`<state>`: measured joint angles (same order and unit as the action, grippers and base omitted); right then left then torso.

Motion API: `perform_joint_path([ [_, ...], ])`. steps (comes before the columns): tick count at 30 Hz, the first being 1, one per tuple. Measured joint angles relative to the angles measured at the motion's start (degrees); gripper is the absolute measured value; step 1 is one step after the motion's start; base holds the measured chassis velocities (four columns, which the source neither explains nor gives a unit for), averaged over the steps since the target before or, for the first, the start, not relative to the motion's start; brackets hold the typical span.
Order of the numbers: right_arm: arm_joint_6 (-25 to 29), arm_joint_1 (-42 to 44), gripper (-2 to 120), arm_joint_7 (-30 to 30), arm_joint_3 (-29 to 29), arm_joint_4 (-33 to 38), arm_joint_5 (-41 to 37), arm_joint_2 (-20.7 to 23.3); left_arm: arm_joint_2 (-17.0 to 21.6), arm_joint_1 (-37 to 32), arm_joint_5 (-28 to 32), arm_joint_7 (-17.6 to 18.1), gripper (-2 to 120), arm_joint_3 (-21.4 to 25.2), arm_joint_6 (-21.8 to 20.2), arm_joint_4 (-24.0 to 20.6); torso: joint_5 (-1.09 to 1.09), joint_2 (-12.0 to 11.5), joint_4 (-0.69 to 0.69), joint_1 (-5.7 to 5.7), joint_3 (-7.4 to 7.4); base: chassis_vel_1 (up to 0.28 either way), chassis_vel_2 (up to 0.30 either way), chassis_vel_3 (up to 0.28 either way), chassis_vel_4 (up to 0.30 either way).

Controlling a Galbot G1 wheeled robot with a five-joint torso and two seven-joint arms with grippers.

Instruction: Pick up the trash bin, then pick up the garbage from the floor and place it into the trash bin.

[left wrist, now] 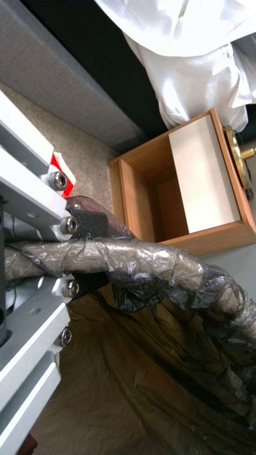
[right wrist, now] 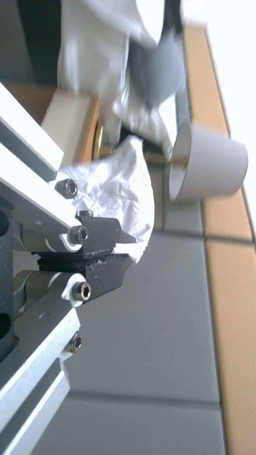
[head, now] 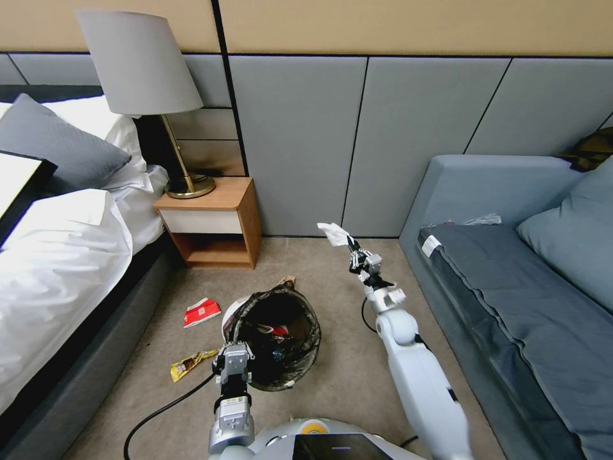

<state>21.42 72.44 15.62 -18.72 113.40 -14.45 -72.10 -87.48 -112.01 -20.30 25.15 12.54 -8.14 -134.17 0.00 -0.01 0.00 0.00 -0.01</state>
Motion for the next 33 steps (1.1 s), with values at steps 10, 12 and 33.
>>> perform_joint_path([
  [10, -0.41, 5.48, 0, -2.32, 7.33, 4.10, 0.56, 4.95, -0.11, 0.54, 0.36, -0.16, 0, 0.13, -0.39, 0.09, 0.01, 0.00, 0.01, 0.00, 0.00, 0.000, 0.000, 0.000, 0.000],
  [12, 0.17, 7.02, 0, -2.67, 10.08, 3.48, 2.53, 6.48, -0.24, 0.77, 0.37, -0.36, 0, 0.16, -0.56, -0.16, 0.02, 0.00, 0.00, 0.00, 0.00, 0.000, 0.000, 0.000, 0.000],
  [33, 7.21, 12.89, 0, -5.22, 17.13, -9.16, 11.77, 4.92, -0.91, 1.40, 0.38, -0.62, 0, 0.04, -0.80, -0.19, 0.00, 0.00, 0.01, 0.00, 0.01, 0.000, 0.000, 0.000, 0.000],
])
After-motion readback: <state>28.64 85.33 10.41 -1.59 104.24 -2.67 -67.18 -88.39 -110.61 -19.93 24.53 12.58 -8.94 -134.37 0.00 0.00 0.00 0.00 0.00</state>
